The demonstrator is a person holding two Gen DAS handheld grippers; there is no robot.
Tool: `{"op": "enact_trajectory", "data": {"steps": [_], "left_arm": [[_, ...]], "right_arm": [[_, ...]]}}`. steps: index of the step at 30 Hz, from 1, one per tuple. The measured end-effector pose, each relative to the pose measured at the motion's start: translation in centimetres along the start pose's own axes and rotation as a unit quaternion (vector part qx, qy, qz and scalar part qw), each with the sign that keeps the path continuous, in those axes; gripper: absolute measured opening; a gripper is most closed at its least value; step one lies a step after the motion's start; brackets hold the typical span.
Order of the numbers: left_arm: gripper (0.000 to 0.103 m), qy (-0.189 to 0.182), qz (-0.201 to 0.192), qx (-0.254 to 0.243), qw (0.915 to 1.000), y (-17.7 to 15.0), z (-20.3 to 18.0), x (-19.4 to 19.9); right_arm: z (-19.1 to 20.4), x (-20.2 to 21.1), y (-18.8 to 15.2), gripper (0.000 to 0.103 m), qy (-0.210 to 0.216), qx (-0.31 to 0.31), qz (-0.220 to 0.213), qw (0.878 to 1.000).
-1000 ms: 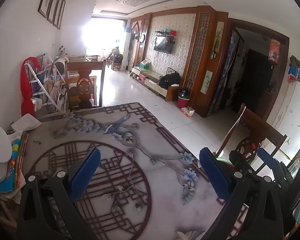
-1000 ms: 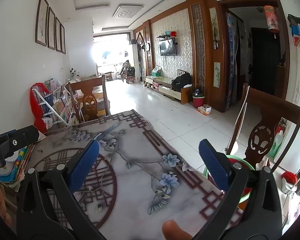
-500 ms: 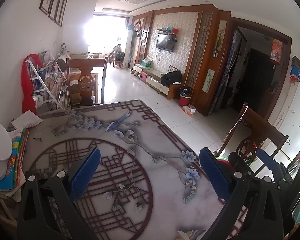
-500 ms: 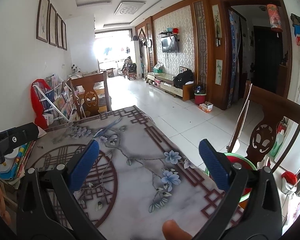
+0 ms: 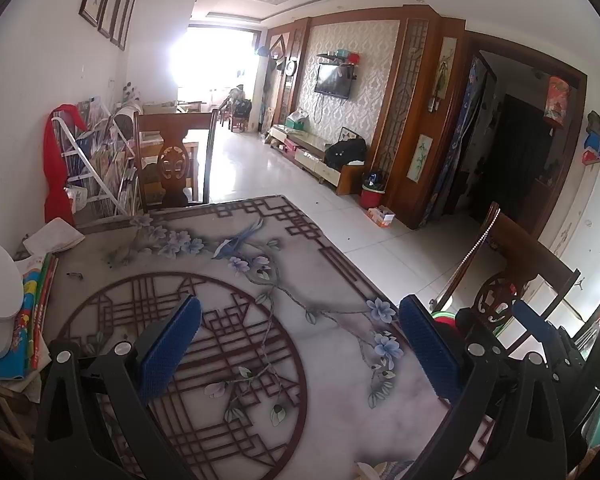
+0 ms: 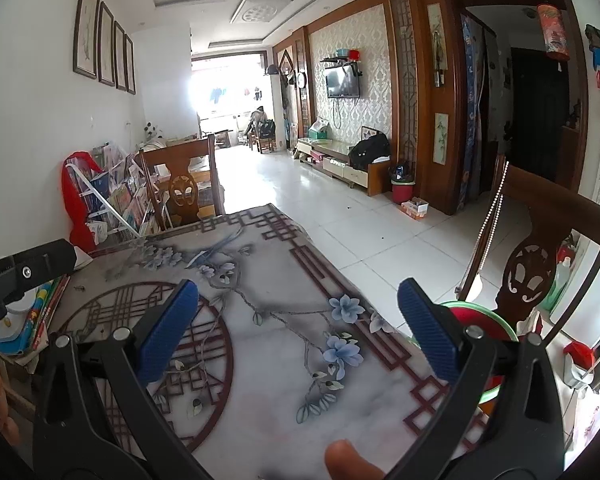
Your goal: Collect trash
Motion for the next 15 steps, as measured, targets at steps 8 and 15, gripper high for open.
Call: {"op": "enact_trajectory", "data": {"steps": [8,15], "left_arm": [[0.095,0.005,0.006,-0.001,1.0,-0.8,0.0,-0.5],[0.095,0.029,0.018,0.018,0.9992,-3.0,1.3,-1.3]], "right_arm": [[-0.6,-1.6,-0.7,0.098,0.005,0.001,0.025,1.0],[-1.2,-9.4,-5.8,0.098,-0.004,0.072,0.117,0.991]]}}
Point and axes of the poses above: each gripper's, at about its wrist camera, not at the fingertips, and x roughly against the way its jaws point, z to its left, y to its top, the point moved 1 cm from there along -x, roughly the way its jaws point, and after that the axes turned 11 degrees about -x, right-handed, at the moved point
